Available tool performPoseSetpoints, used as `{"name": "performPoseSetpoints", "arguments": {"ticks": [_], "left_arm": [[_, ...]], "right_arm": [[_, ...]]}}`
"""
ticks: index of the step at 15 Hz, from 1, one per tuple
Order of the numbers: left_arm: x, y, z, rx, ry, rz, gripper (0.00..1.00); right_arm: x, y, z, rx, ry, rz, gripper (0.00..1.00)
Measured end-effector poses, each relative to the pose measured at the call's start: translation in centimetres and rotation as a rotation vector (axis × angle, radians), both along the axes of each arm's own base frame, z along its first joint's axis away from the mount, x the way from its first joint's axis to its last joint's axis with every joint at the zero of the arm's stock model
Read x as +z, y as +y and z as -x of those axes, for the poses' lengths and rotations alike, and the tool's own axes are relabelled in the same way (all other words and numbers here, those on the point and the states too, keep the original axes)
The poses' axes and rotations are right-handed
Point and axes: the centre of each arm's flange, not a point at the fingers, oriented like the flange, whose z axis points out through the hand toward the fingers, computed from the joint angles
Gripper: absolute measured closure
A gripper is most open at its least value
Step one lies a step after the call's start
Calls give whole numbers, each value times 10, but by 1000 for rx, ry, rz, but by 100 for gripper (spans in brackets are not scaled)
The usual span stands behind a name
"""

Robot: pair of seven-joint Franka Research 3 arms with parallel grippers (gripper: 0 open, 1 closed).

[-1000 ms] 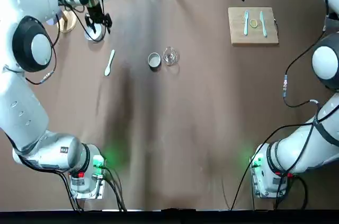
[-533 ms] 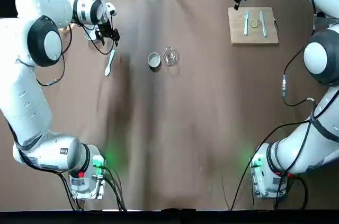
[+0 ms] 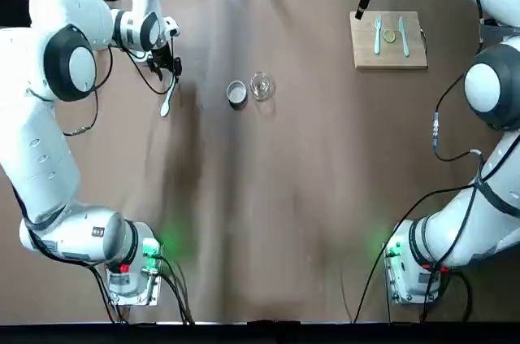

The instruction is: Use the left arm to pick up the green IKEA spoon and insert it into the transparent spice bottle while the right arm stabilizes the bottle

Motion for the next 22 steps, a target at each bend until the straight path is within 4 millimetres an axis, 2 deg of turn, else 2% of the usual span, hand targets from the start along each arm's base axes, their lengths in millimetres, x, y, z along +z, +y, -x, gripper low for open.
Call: {"name": "performPoseSetpoints", "arguments": {"ticks": [1, 3, 4, 8, 9, 13, 16, 20, 22], "left_arm": [[-1, 0, 1, -1, 3, 0, 22], [-5, 0, 6, -2, 15, -2, 24], [-7, 0, 8, -2, 20, -3, 28], [-12, 1, 13, -2, 32, -4, 30], [-11, 0, 12, -3, 31, -3, 35], [-8, -8, 13, -17, 25, 1, 73], [-8, -8, 13, -17, 26, 1, 77], [-6, -6, 11, -11, 18, 1, 77], [6, -3, 2, 1, -12, 3, 77]], "right_arm": [[-3, -2, -1, 32, 3, -28, 0], [-11, -5, -3, 145, -1, -120, 0], [-15, -5, -3, 190, -4, -159, 0], [-38, 3, -8, 320, -10, -317, 0], [-46, 6, -9, 343, -13, -335, 0], [-79, 30, -12, 422, -25, -428, 0], [-101, 42, -8, 460, -36, -546, 0], [-138, 53, 5, 453, -66, -716, 0], [-158, 56, 13, 431, -78, -765, 0]]}}
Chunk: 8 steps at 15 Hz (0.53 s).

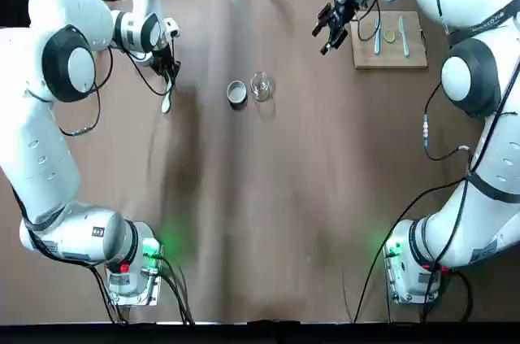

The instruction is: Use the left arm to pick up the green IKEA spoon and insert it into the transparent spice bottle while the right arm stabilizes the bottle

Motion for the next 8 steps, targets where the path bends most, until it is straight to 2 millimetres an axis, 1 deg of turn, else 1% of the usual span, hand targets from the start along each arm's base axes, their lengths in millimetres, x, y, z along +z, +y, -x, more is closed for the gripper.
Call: {"name": "performPoseSetpoints", "arguments": {"ticks": [2, 4, 5, 8], "left_arm": [[23, 0, -10, 2, -44, 5, 77], [48, -8, -14, -9, -75, 13, 77], [70, -21, -15, -29, -73, 18, 77], [94, -44, -16, -62, -40, 23, 77]], "right_arm": [[-16, 5, 9, -18, 8, -28, 0], [-33, 14, 19, -39, -18, -62, 0], [-54, 26, 34, -86, -33, -117, 0], [-90, 39, 62, -170, -78, -194, 0]]}}
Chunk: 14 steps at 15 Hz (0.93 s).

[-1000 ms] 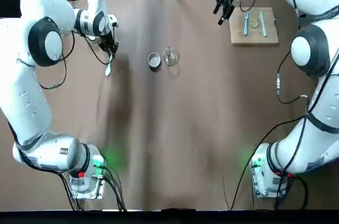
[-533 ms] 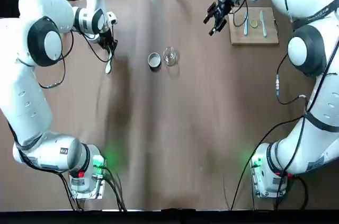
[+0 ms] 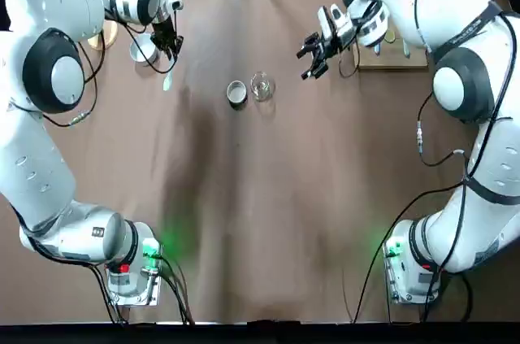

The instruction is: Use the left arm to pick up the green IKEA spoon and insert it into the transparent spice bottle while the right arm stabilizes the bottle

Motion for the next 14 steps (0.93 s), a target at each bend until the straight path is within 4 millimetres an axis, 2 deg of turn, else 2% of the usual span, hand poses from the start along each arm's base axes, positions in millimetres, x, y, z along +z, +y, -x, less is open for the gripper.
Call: {"name": "performPoseSetpoints", "arguments": {"ticks": [4, 8, 10, 14], "left_arm": [[12, -19, -2, -30, 1, 10, 77], [14, -22, -2, -36, -3, 14, 77], [17, -24, -4, -37, -10, 17, 77], [32, -26, -11, -45, 4, 49, 77]], "right_arm": [[-43, 13, 27, -100, -29, -93, 0], [-84, 26, 43, -170, -25, -144, 0], [-92, 29, 46, -181, -30, -153, 0], [-93, 36, 46, -210, -53, -138, 0]]}}
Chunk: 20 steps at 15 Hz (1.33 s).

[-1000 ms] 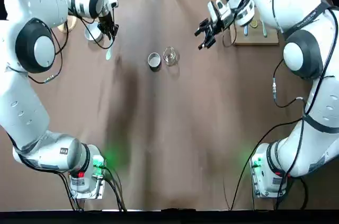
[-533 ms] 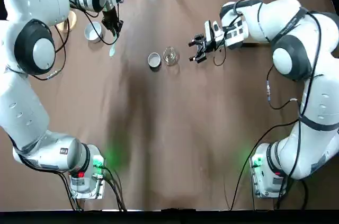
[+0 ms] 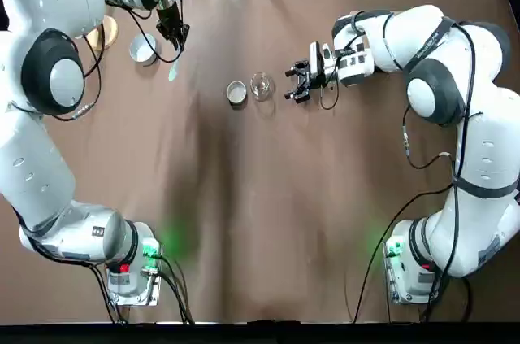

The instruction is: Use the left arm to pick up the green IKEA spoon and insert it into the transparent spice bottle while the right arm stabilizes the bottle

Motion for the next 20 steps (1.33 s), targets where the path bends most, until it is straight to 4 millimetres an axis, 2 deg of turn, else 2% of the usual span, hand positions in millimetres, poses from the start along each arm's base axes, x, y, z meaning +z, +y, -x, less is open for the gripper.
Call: {"name": "performPoseSetpoints", "arguments": {"ticks": [4, 6, 10, 13, 17, 20], "left_arm": [[20, -9, -7, -36, 14, 81, 77], [45, -25, -11, -38, 26, 128, 77], [51, -27, -13, -12, 36, 178, 77], [61, -29, -17, -31, 24, 253, 77], [88, -40, -26, -151, -35, 411, 77], [94, -44, -28, -251, -70, 488, 77]], "right_arm": [[-4, 17, -1, 15, -25, 5, 0], [-13, 23, -8, 19, -34, 3, 0], [-18, 32, -20, 26, -61, -5, 0], [-22, 46, -22, 41, -73, -12, 0], [-32, 58, -21, 56, -74, -7, 0], [-40, 63, -21, 62, -72, -6, 0]]}}
